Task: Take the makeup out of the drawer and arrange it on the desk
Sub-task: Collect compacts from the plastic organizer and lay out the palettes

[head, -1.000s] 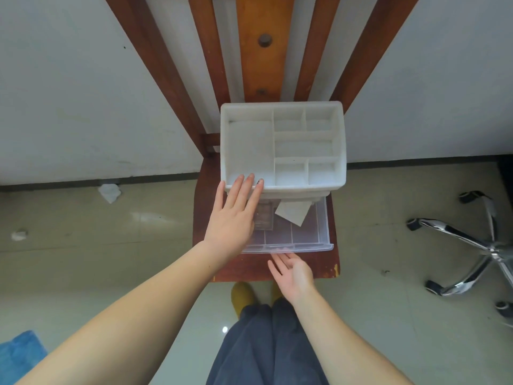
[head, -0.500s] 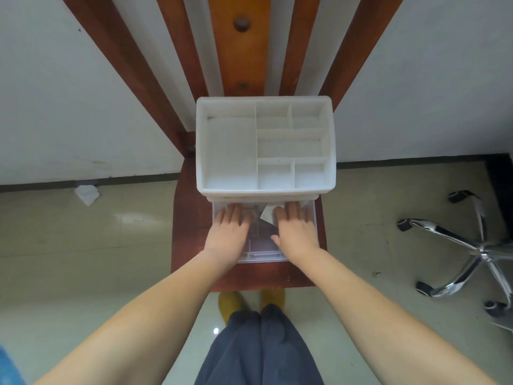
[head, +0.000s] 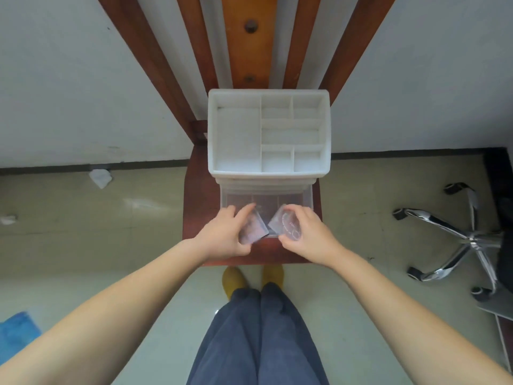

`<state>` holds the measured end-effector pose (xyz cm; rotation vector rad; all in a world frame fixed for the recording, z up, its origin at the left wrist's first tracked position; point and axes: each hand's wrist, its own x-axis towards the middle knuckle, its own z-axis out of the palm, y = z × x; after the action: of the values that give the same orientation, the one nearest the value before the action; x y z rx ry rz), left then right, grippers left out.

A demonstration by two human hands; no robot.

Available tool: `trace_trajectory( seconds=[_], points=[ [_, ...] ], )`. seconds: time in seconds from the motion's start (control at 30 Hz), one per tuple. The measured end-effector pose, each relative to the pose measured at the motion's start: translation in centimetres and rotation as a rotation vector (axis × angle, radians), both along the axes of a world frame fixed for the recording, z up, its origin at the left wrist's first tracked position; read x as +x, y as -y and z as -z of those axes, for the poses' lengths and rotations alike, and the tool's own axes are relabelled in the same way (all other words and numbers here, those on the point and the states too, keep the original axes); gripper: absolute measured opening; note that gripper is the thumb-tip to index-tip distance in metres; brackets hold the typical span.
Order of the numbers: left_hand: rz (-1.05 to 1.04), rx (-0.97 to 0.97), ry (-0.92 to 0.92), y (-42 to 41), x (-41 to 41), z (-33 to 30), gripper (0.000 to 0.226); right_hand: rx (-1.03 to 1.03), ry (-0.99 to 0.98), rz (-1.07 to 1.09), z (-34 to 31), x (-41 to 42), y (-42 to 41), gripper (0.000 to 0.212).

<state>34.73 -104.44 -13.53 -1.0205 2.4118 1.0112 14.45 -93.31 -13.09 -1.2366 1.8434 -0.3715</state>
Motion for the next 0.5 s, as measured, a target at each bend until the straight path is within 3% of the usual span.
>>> trace_trajectory(
  seconds=[0.1,0.2,0.27,0.37,0.5],
  points=[
    [0.083,0.326,0.119,-2.7,1.9,-0.6,0.086,0.275,0.145,-0.180,-0.9,0.4,-2.8,0.071],
    [0.094,0.416,0.251,-4.3,2.1,0.7,0.091,0.515,0.080,-0.303,0.4,1.5,-3.7,0.093],
    [0.021,0.421,0.271,-4.0,1.7,1.7,0.095,0.549,0.026,-0.281,1.1,1.7,-3.1,0.094],
    [0.018,0.381,0.277,-3.2,1.2,2.1,0.099,0.503,0.018,-0.257,1.4,1.2,-1.6,0.081],
    [-0.026,0.321,0.269,-1.2,0.7,2.0,0.106,0.474,-0.006,-0.237,1.1,0.3,0.6,0.098]
  ],
)
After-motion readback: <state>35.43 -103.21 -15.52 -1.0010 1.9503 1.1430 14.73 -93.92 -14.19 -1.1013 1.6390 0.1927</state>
